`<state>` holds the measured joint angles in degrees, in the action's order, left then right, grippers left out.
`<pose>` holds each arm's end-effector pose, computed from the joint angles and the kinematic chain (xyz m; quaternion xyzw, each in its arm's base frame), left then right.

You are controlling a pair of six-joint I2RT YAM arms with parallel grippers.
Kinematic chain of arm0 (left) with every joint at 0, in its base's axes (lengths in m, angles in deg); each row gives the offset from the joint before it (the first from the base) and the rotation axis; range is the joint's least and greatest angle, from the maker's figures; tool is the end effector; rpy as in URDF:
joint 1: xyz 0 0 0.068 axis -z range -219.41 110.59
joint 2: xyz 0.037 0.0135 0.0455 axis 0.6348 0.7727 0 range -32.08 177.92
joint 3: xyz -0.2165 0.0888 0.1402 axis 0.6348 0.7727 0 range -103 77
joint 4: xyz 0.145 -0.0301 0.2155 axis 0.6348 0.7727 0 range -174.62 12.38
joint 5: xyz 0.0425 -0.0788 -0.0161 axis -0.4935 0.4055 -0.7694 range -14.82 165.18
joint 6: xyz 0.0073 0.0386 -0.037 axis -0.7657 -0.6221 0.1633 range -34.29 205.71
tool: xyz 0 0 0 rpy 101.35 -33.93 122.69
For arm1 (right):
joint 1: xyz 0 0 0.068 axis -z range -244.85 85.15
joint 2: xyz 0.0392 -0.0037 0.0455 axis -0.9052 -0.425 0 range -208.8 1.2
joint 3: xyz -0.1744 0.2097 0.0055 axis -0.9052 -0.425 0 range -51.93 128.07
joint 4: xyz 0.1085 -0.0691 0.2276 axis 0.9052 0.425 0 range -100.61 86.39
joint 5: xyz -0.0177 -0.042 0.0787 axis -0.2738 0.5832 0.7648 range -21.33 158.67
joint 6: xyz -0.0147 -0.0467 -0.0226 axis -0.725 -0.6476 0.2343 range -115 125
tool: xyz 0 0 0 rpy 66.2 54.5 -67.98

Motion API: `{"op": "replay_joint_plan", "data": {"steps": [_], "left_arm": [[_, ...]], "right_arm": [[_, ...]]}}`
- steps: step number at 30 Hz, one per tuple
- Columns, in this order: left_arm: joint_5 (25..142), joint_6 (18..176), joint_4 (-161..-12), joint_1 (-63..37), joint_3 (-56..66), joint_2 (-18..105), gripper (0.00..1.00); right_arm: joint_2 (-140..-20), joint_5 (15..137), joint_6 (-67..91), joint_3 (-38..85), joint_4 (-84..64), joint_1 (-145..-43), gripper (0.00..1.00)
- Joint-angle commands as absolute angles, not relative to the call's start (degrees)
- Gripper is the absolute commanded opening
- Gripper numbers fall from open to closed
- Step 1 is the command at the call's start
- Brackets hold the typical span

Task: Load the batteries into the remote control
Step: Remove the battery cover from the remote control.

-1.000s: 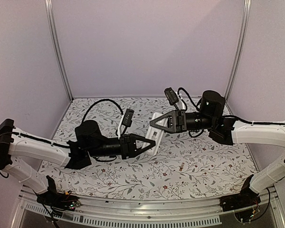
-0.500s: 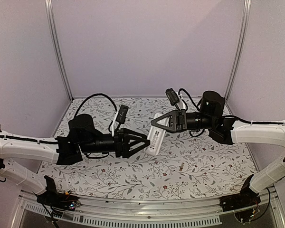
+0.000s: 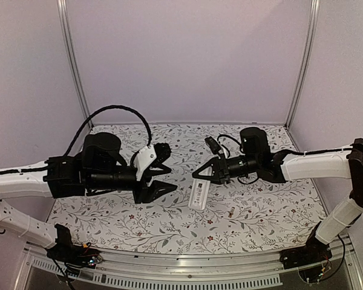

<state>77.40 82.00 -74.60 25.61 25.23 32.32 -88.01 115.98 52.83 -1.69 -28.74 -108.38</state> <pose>0.1083 -0.2357 0.3143 0.4784 0.6808 -0.2965 0.4688 0.2256 0.2507 0.2351 -0.1992 0.7622 0.6027 0.1268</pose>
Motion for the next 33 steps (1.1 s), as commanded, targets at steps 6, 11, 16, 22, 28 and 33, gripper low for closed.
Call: {"op": "replay_joint_plan", "data": {"steps": [6,11,16,22,28,33], "left_arm": [[70.1,63.5,-66.5,32.1,20.1,42.2,0.41],[71.2,60.8,-66.6,33.1,17.5,47.3,0.40],[70.5,58.8,-66.6,34.1,16.0,50.8,0.37],[70.4,57.8,-66.8,34.5,14.1,53.5,0.34],[70.1,56.4,-66.5,34.8,13.6,55.5,0.31],[69.5,55.5,-66.2,34.8,13.2,56.2,0.31]], "right_arm": [[-93.0,117.0,50.6,2.5,-21.7,-108.2,0.00],[-94.2,117.4,51.0,3.1,-20.7,-108.2,0.00],[-94.1,117.7,51.0,3.2,-20.2,-108.3,0.00],[-94.3,118.2,51.0,3.2,-20.1,-108.4,0.00],[-94.6,118.7,51.1,3.4,-20.1,-108.5,0.00],[-94.9,119.1,51.2,3.5,-20.2,-108.7,0.00]]}}
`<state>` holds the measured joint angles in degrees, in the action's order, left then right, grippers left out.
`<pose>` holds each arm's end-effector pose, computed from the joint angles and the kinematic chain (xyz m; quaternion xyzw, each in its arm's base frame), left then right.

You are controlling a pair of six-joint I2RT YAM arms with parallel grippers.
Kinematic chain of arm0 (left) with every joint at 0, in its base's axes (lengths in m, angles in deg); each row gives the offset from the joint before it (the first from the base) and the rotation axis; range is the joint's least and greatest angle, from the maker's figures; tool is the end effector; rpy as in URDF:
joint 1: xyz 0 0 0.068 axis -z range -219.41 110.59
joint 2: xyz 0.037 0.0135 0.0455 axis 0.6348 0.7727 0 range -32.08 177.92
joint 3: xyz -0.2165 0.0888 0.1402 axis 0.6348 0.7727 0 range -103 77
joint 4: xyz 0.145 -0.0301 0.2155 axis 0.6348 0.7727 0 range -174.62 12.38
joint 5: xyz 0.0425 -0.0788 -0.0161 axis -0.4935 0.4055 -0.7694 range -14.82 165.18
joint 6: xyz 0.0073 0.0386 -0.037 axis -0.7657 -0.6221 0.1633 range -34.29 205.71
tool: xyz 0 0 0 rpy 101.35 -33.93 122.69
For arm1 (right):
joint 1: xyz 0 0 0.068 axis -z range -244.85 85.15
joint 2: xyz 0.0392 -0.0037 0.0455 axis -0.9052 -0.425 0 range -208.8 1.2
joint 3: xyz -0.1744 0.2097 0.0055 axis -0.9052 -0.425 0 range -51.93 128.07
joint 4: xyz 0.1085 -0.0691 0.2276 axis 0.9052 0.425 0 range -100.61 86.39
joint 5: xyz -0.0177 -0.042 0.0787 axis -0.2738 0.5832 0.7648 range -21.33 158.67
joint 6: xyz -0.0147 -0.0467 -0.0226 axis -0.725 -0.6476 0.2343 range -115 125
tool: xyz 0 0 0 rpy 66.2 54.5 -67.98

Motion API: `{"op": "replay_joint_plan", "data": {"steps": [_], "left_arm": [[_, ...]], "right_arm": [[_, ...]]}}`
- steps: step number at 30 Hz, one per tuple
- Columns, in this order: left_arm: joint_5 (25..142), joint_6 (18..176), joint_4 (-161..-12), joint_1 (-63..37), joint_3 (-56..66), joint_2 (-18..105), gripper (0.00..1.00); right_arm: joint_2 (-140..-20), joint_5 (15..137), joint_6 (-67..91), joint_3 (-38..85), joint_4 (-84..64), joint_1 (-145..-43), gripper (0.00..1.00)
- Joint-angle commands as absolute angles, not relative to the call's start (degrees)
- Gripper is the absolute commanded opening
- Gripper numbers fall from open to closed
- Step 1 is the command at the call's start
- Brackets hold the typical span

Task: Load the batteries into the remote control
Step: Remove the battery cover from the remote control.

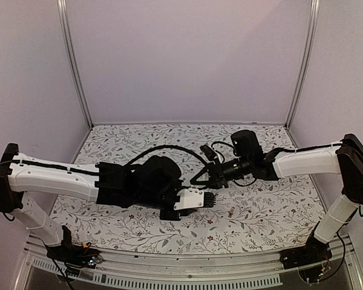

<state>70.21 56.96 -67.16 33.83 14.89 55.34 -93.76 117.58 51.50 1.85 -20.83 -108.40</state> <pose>0.0998 -0.3206 0.2523 0.7003 0.5897 -0.1147 0.3856 0.2352 0.2609 0.2102 -0.1834 0.7972 0.5719 0.0621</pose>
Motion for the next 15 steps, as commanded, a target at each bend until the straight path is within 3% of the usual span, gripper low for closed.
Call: {"op": "replay_joint_plan", "data": {"steps": [1,15], "left_arm": [[69.1,55.4,-66.2,34.8,13.2,56.2,0.30],[66.7,53.2,-66.3,35.7,13.1,57.2,0.27]], "right_arm": [[-94.9,119.2,51.2,3.6,-20.1,-108.8,0.00],[-95.8,119.9,51.4,4.1,-20.3,-109.2,0.00]]}}
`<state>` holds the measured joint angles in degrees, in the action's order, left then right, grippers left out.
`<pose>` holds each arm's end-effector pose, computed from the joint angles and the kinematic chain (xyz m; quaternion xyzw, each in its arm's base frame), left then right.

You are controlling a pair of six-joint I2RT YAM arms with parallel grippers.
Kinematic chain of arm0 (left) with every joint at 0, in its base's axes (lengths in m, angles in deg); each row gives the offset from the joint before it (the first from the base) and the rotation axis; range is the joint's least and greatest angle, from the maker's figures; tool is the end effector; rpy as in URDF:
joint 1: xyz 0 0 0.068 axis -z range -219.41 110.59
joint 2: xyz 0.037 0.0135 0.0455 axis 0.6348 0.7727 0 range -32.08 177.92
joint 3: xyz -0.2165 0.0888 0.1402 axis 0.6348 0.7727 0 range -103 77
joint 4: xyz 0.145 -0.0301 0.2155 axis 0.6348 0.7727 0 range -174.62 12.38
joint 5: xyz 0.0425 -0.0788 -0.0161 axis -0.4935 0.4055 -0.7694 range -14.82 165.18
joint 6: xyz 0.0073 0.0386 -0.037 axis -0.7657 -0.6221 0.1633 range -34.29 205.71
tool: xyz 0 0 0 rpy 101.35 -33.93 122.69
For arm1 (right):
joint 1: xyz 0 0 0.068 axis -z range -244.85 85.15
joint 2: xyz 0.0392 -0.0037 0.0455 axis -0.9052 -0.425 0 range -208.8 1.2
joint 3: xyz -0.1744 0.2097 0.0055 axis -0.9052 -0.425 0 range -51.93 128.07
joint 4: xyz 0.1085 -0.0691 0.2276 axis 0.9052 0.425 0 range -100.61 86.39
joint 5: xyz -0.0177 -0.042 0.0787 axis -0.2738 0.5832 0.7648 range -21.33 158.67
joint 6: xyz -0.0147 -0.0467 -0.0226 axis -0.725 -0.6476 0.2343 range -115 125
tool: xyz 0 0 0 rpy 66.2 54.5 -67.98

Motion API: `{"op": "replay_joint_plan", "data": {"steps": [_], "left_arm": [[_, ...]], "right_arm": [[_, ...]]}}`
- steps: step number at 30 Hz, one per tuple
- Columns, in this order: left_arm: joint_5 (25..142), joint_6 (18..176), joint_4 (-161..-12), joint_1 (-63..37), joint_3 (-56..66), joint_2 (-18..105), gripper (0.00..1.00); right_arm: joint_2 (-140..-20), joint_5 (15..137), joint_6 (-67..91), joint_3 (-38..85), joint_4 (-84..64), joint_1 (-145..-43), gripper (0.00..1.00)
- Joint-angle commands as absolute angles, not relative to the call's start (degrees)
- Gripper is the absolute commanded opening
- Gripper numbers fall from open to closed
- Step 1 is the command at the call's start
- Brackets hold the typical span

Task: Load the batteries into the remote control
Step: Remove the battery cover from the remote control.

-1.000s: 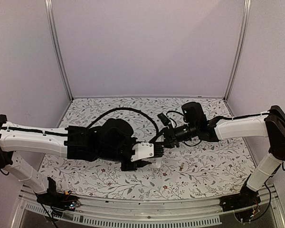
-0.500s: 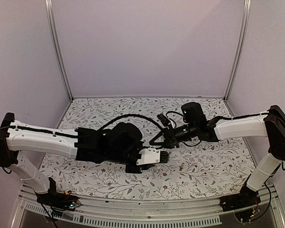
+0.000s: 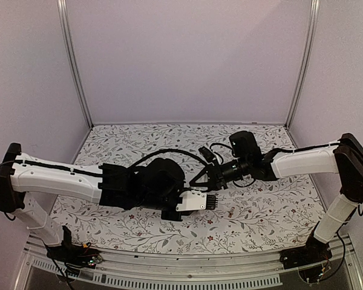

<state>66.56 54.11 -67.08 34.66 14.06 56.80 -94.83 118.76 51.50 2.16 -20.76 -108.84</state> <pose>0.0987 -0.3262 0.2490 0.7121 0.5771 -0.0782 0.3922 0.2344 0.2645 0.2059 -0.1884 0.7960 0.5733 0.0476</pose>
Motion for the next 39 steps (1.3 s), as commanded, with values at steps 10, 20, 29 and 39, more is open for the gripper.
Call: {"op": "replay_joint_plan", "data": {"steps": [10,20,29,39], "left_arm": [[70.6,53.9,-65.4,35.6,13.4,56.5,0.27],[65.5,52.8,-65.9,35.4,14.1,57.6,0.26],[60.8,50.3,-69.8,36.0,16.2,56.6,0.27],[54.5,46.3,-79.4,37.5,20.9,51.6,0.26]], "right_arm": [[-96.0,120.3,50.9,4.1,-20.3,-109.3,0.00],[-95.6,122.0,50.4,4.6,-20.4,-110.4,0.00],[-95.4,124.0,52.0,4.7,-22.7,-111.0,0.00],[-96.5,124.7,53.3,4.4,-23.7,-110.9,0.00]]}}
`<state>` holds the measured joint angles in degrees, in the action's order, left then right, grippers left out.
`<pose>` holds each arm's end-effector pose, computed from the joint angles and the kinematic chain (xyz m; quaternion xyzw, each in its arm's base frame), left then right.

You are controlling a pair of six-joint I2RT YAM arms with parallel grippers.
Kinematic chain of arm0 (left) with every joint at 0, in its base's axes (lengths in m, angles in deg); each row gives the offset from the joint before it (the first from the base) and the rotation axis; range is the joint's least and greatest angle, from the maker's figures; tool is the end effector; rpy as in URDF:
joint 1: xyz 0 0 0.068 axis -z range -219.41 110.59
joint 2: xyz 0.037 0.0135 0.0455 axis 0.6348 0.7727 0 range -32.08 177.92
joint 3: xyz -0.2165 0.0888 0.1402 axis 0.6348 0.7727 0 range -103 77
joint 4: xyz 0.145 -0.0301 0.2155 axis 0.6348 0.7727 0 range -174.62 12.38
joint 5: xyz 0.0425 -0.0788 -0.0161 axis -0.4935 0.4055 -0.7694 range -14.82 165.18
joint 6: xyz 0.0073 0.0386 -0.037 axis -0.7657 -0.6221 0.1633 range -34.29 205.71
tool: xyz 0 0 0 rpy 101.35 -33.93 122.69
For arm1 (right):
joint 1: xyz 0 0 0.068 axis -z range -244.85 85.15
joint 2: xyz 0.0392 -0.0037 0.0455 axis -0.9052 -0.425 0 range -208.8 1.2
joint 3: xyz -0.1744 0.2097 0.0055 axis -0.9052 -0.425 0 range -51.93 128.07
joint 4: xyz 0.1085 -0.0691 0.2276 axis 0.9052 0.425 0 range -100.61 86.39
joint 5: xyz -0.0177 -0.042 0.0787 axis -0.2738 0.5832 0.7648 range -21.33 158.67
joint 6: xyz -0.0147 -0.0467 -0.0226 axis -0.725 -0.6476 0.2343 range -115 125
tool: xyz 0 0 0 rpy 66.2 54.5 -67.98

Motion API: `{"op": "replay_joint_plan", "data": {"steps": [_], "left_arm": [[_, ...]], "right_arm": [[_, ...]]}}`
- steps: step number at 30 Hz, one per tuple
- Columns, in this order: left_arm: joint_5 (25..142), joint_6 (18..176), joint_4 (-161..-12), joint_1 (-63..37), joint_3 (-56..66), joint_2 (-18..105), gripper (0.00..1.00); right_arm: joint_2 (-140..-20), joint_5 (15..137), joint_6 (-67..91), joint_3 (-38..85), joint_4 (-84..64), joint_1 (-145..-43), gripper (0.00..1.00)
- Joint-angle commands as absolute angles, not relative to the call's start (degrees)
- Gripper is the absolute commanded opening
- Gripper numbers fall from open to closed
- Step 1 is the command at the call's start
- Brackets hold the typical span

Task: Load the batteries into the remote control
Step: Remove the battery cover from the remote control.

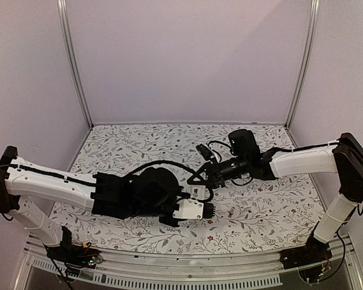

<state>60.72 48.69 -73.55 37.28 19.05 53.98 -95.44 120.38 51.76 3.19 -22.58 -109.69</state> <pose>0.0847 -0.3195 0.2457 0.7207 0.5352 -0.0375 0.4391 0.2335 0.2718 0.2109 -0.2064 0.7812 0.5874 0.0456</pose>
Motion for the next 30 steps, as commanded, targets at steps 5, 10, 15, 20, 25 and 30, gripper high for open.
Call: {"op": "replay_joint_plan", "data": {"steps": [5,10,15,20,25,30], "left_arm": [[53.7,45.5,-80.7,38.1,21.8,50.1,0.26],[53.5,45.4,-81.0,38.5,22.2,49.7,0.26],[53.8,45.5,-81.0,38.6,22.3,49.3,0.26],[54.8,46.4,-77.6,38.6,22.5,49.6,0.26],[53.9,46.9,-77.1,38.6,23.6,50.5,0.26],[53.3,46.9,-76.4,38.5,23.9,51.5,0.26]], "right_arm": [[-98.2,123.3,54.6,4.2,-23.7,-110.3,0.00],[-98.2,122.6,55.3,4.1,-23.6,-109.7,0.00],[-98.4,122.5,55.4,4.1,-23.6,-109.4,0.00],[-98.1,122.5,55.4,3.9,-23.7,-108.5,0.00],[-97.7,122.6,55.4,4.1,-23.7,-108.3,0.00],[-97.3,122.5,55.5,4.0,-24.1,-108.3,0.00]]}}
